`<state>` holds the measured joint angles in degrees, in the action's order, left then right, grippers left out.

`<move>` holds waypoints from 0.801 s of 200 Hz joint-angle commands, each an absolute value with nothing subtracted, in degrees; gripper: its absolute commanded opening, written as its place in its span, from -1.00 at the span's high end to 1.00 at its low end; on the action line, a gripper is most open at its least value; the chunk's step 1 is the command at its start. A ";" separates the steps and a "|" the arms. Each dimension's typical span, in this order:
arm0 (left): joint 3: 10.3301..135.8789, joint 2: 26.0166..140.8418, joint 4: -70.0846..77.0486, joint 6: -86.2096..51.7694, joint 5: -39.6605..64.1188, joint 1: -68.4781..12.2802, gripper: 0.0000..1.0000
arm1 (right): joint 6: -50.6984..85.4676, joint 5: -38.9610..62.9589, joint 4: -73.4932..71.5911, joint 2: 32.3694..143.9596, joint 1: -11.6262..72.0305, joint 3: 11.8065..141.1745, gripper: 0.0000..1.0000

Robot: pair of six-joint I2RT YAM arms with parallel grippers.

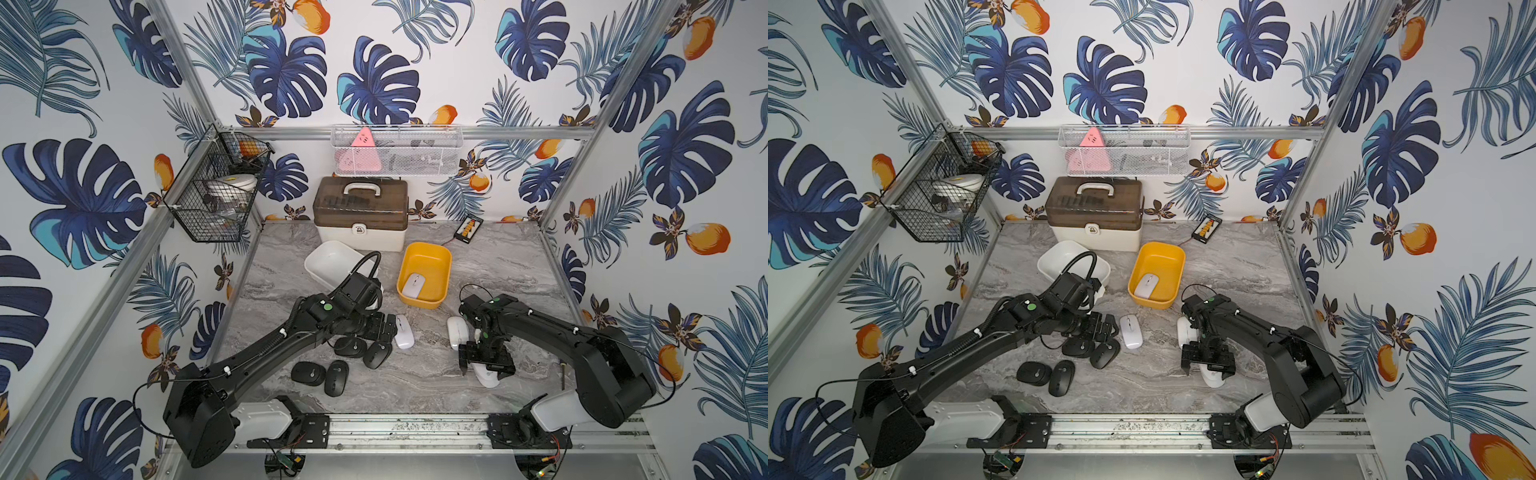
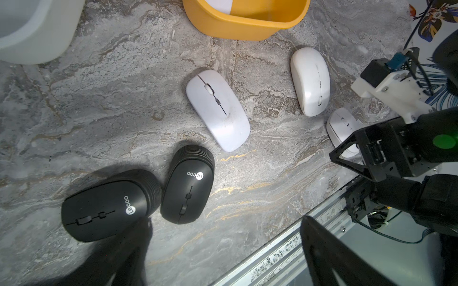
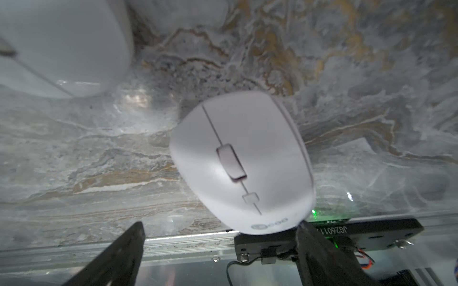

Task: Place the mice by color into the storage box
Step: Pick up the mouse from the center of the board.

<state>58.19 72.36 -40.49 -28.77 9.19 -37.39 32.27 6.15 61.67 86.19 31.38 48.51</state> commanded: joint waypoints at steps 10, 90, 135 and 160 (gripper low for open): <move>57.92 72.16 -40.07 -28.56 8.62 -37.41 -0.98 | 34.27 5.38 58.48 87.60 34.32 49.31 -0.87; 57.36 72.22 -40.03 -28.31 8.46 -37.38 -0.98 | 32.56 0.47 62.46 86.82 33.25 50.72 -0.86; 56.87 71.45 -40.69 -27.98 7.92 -37.37 -0.98 | 31.27 -0.51 59.93 91.07 31.29 50.97 -0.84; 56.54 70.81 -41.04 -27.86 7.59 -37.44 -0.98 | 30.30 -0.04 58.31 93.08 31.29 51.13 -0.77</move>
<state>56.86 71.55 -40.71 -28.53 8.67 -37.39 31.81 0.36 59.99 91.81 31.38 50.81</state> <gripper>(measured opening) 0.989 0.904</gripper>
